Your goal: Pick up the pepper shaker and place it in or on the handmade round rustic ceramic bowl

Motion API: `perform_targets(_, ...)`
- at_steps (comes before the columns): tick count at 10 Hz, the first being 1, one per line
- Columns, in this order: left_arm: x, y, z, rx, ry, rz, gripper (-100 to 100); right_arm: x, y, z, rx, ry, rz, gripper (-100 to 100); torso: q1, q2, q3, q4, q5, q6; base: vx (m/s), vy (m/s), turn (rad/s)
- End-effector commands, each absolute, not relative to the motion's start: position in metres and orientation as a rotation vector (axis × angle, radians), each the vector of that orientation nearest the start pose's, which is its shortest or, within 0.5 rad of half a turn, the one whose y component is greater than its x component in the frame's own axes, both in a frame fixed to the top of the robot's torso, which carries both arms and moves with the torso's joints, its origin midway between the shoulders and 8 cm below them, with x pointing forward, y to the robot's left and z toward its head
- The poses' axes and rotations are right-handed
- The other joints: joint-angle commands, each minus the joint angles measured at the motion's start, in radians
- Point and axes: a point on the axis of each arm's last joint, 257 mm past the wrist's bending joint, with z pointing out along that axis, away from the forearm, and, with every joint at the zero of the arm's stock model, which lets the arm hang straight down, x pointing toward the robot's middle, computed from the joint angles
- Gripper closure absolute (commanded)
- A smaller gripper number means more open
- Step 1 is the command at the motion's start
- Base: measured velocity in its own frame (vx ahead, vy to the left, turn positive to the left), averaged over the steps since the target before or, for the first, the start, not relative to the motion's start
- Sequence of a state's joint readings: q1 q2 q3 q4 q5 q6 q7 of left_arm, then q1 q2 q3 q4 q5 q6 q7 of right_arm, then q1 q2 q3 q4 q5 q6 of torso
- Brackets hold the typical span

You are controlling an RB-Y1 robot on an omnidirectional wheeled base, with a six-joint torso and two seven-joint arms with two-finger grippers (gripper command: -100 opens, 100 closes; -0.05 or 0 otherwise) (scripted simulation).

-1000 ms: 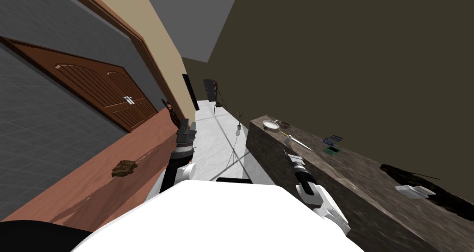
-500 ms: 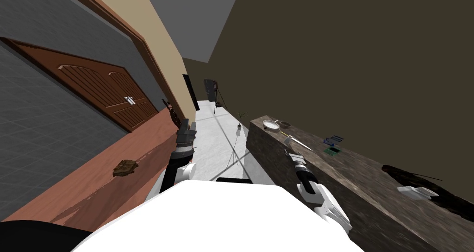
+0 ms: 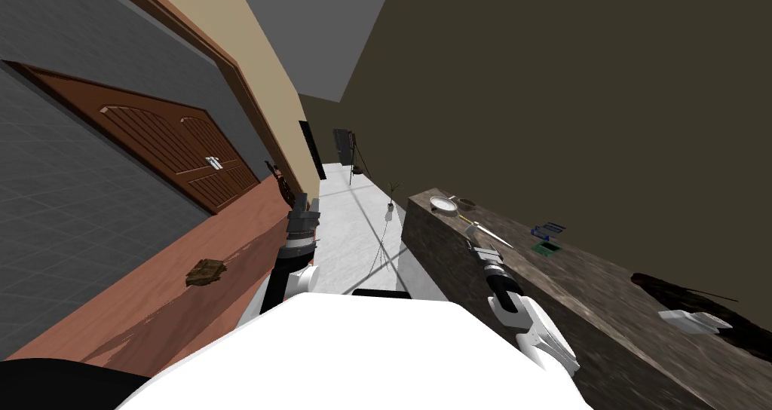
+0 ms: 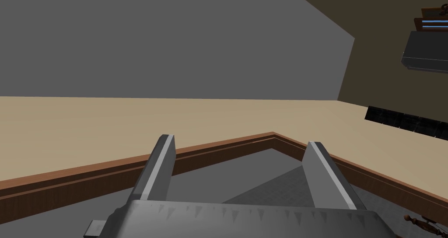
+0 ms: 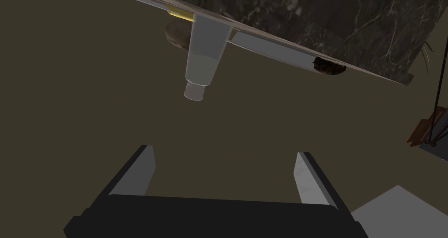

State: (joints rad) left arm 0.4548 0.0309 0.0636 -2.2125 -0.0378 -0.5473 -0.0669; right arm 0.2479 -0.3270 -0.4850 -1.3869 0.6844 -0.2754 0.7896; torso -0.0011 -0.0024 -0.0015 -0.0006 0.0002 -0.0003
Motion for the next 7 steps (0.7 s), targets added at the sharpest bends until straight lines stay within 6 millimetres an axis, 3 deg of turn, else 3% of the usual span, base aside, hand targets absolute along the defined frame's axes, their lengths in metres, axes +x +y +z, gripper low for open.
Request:
perform_targets(1,0.3501,0.2898,0.0193,-0.562,0.655,-1.174,0,0.3889,-0.5655,-0.283,0.078,1.685,-0.49,-100,0.0,0.0,0.0,0.0,0.0,0.0,0.0,0.0,0.0)
perform_targets(7,0.3501,0.2898,0.0193,-0.562,0.655,-1.174,0,0.3898,-0.568,-0.2798,0.073,1.681,-0.499,-100,0.0,0.0,0.0,0.0,0.0,0.0,0.002,0.001,0.0)
